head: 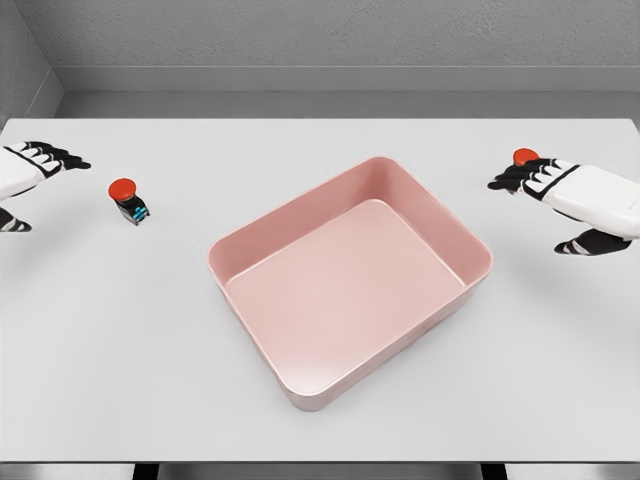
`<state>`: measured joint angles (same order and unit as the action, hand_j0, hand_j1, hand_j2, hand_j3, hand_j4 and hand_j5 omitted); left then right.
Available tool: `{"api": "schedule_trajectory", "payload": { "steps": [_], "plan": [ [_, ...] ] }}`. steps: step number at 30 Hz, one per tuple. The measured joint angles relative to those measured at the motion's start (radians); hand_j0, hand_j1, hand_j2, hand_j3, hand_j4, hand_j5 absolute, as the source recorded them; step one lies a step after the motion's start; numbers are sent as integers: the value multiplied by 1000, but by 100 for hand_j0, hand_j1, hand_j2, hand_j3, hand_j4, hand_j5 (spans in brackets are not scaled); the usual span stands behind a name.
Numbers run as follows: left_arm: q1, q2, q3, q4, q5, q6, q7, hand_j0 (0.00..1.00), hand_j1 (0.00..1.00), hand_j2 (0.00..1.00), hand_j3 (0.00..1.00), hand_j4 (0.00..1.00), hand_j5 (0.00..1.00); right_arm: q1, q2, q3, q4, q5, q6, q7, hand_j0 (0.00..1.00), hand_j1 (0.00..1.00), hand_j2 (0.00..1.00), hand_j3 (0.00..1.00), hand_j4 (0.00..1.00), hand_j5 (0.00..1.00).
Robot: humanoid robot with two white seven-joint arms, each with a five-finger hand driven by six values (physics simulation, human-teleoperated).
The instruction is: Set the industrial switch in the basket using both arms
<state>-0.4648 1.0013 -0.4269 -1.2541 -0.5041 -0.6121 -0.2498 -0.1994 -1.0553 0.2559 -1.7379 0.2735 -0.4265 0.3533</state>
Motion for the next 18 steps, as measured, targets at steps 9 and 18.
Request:
{"api": "schedule_trajectory", "payload": {
  "steps": [9,18],
  "plan": [
    [-29,-35,-9,1,-6,0,-6,100,100,100,100,100,100,-113,14,-11,45,2,191,16,100,100,100,100,100,100],
    [-244,-100,-173,43,-6,1,-7,100,100,100,100,100,100,-561,161,310,243,3,370,231,100,100,100,100,100,100]
  ]
}}
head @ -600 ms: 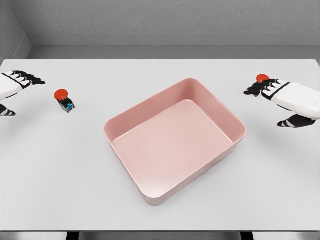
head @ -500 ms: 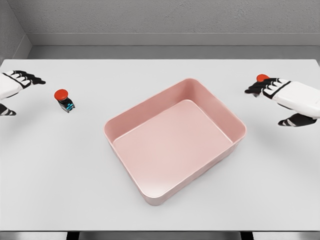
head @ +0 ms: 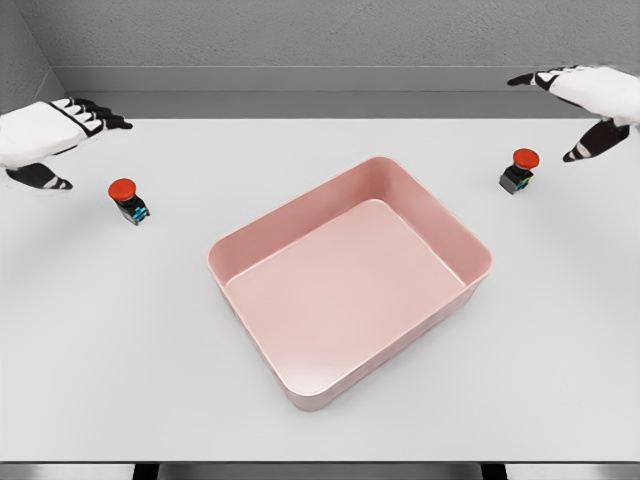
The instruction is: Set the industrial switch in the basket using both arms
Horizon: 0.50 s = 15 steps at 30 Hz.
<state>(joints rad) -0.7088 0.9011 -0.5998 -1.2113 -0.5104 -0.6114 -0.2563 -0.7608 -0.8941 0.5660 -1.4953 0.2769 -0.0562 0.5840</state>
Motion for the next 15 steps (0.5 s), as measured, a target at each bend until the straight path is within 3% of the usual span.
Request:
{"api": "schedule_trajectory", "payload": {
  "steps": [2,5,10,15],
  "plan": [
    [-3,-16,-45,16,-2,0,0,100,100,100,100,100,100,-74,40,76,60,0,16,13,100,100,100,100,100,100],
    [-63,-28,-121,28,-2,0,0,100,100,100,100,100,100,-109,95,147,154,0,24,22,100,100,100,100,100,100],
    [-95,-42,-217,48,-10,-1,-1,100,100,100,100,100,100,-118,130,183,233,0,32,26,100,100,100,100,100,100],
    [-97,-47,-247,54,-25,-1,-2,100,100,100,100,100,100,-153,162,191,350,0,34,27,100,100,100,100,100,100]
  ]
}}
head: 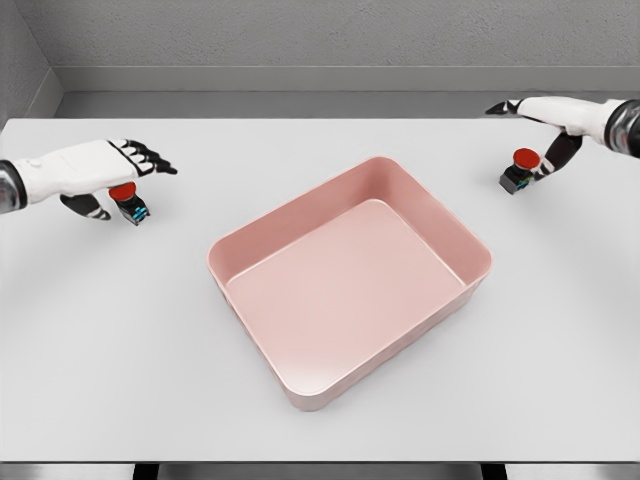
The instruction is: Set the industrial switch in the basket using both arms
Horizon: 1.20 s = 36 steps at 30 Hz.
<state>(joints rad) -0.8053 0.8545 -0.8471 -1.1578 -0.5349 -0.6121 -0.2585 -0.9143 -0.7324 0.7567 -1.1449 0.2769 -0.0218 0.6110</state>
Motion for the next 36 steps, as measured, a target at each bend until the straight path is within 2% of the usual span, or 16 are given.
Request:
{"api": "schedule_trajectory", "payload": {
  "steps": [3,5,9,14,16,19,21,22,23,25,27,28,31,36],
  "plan": [
    [-14,-1,-8,5,-20,0,-1,100,100,100,100,100,100,0,17,2,46,0,1,0,100,100,100,100,100,100],
    [-46,-6,-27,21,-29,0,0,100,100,100,100,100,100,-3,24,3,73,0,2,0,100,100,100,100,100,100],
    [-46,-16,-53,41,-41,0,-1,100,100,100,100,100,100,-38,43,25,127,0,1,0,100,100,100,100,100,100],
    [-46,-19,-61,47,-46,0,-1,98,98,98,98,98,98,-44,70,61,170,0,1,0,100,100,100,100,100,100],
    [-48,-20,-66,48,-46,0,-10,93,93,93,93,93,93,-44,73,69,185,0,1,0,100,100,100,100,100,100],
    [-48,-20,-72,49,-48,0,-24,78,78,78,78,78,78,-43,75,75,205,0,1,0,100,100,100,100,100,100],
    [-48,-20,-74,50,-51,0,-43,71,71,71,71,71,71,-44,76,77,217,0,1,0,97,97,97,97,97,97],
    [-48,-20,-75,50,-53,0,-51,61,61,61,61,61,61,-44,76,78,221,0,1,0,97,97,97,97,97,97],
    [-49,-20,-75,50,-54,0,-64,56,56,56,56,56,56,-44,76,78,224,0,1,0,97,97,97,97,97,97],
    [-49,-19,-73,50,-50,1,-81,51,51,51,51,51,51,-44,76,78,227,0,0,0,96,96,96,96,96,96],
    [-49,-18,-72,50,-47,3,-90,43,43,43,43,43,43,-44,76,79,229,0,0,0,86,86,86,86,86,86],
    [-49,-17,-71,50,-45,4,-91,40,40,40,40,40,40,-44,77,79,229,0,0,0,77,77,77,77,77,77],
    [-49,-15,-69,50,-49,3,-98,34,34,34,34,34,34,-44,77,82,227,0,-1,0,65,65,65,65,65,65],
    [-48,-13,-67,49,-50,2,-101,31,31,31,31,31,31,-43,77,86,224,0,-2,-1,55,55,55,55,55,55]
  ]
}}
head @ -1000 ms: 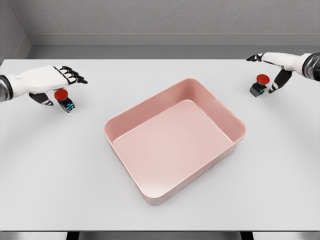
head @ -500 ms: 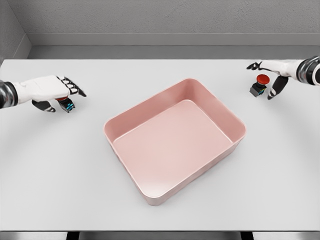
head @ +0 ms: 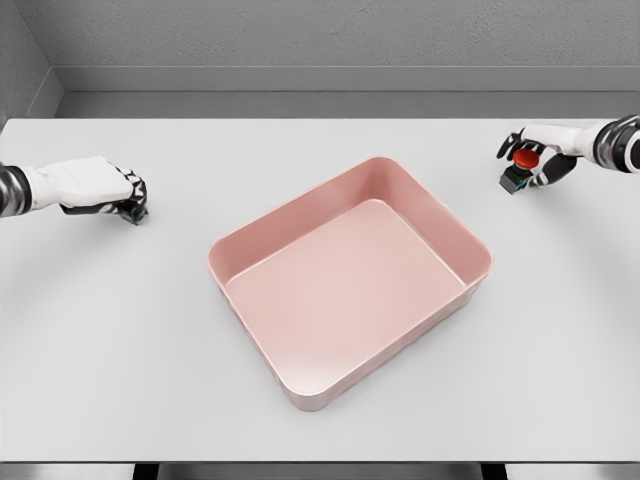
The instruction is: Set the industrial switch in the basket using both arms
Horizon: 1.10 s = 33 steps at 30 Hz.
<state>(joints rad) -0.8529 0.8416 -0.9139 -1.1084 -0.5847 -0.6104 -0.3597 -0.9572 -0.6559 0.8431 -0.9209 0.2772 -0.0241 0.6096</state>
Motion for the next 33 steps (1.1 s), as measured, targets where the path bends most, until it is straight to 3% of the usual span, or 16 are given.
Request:
{"api": "schedule_trajectory", "payload": {
  "steps": [4,17,20,23,27,33],
  "plan": [
    [-2,3,8,-12,-1,-2,-1,31,31,31,31,31,31,0,0,2,-1,-2,0,-3,46,46,46,46,46,46],
    [15,31,134,-192,21,-3,4,31,31,31,31,31,31,-14,-3,6,-15,1,-4,1,46,46,46,46,46,46],
    [48,45,148,-251,36,-3,4,31,31,31,31,31,31,-23,-13,6,-32,1,-4,2,46,46,46,46,46,46],
    [110,65,198,-328,45,-4,3,31,31,31,31,31,31,-23,-28,4,-56,1,-5,2,45,45,45,45,45,45],
    [121,85,244,-413,70,-3,4,29,29,29,29,29,29,-25,-42,2,-80,3,-8,2,45,45,45,45,45,45],
    [127,96,276,-489,94,-3,3,29,29,29,29,29,29,-20,-94,-7,-204,4,-8,2,46,46,46,46,46,46]
  ]
}}
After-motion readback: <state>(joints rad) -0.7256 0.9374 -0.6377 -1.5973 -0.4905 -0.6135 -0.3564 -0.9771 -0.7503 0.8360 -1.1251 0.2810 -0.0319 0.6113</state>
